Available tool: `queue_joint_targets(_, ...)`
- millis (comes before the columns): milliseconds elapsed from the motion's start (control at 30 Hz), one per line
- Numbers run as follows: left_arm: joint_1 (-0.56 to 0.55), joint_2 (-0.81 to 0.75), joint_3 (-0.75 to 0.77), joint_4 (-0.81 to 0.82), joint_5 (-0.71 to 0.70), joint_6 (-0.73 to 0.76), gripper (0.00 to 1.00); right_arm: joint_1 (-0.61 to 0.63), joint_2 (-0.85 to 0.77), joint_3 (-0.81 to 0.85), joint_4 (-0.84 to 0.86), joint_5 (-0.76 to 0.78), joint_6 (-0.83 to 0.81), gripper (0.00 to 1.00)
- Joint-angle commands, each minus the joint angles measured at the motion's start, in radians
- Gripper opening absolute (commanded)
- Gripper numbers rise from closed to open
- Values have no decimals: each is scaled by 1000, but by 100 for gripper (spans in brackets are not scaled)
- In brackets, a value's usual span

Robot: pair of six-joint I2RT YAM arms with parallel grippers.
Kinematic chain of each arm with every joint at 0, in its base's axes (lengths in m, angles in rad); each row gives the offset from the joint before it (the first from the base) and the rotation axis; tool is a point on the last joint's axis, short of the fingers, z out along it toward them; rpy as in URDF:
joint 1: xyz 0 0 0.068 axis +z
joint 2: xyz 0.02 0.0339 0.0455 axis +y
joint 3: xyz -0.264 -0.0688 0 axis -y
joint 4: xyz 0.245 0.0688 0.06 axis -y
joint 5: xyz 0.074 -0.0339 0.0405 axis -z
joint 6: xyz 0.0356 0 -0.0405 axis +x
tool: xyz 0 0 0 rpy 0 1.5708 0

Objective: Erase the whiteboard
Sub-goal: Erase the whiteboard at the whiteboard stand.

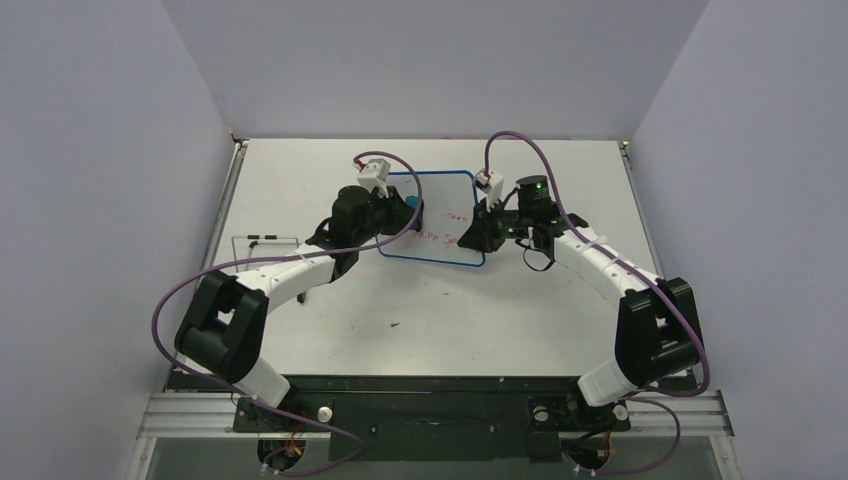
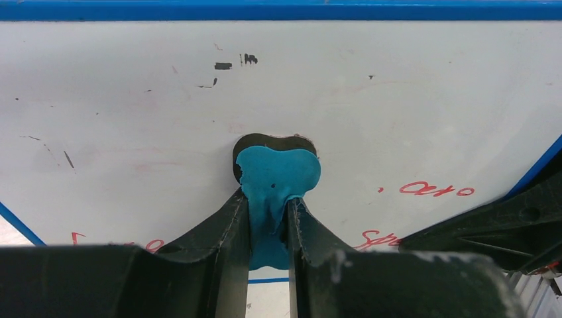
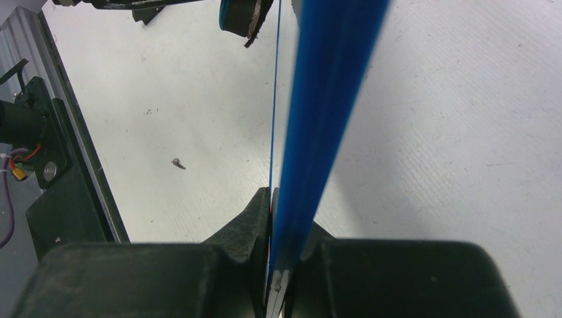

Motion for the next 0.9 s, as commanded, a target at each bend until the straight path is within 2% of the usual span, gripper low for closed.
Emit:
queue_joint_targets(0,3,22,14,42,44,48,0,64,10,12,-96,-121,-82,0)
queue_joint_targets(167,-50,34,-14,106,69,112,0,65,12,14,-98,-123,-83,0)
queue_joint_targets(433,-123,64,-77,167,52,124,0,64,15,14,-99,-122,-82,0)
queue_joint_targets(600,-125,48,-144,222,32,107,0,65,11,15,-100,-123,-83,0)
queue_joint_targets(867,-63,1,-231,250,-3,107,0,66,13,14,-100,-123,-84,0)
